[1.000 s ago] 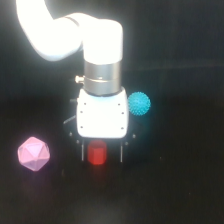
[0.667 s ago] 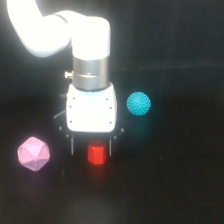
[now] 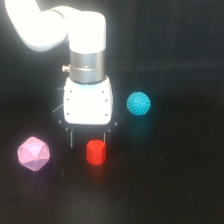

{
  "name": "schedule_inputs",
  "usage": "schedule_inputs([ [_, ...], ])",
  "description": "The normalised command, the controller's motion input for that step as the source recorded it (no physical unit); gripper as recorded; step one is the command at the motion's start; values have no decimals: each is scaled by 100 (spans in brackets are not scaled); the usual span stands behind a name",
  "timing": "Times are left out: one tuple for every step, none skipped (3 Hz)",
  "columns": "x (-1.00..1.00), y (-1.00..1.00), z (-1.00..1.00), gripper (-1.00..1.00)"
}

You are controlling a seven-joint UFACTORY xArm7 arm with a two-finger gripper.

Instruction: Pick up the red object from the table

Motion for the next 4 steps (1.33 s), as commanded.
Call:
schedule_inputs([
  [31,-53,1,-59],
  [-18,-51,-25,13],
  [19,-2,-32,-88],
  [51,3,3,-97],
])
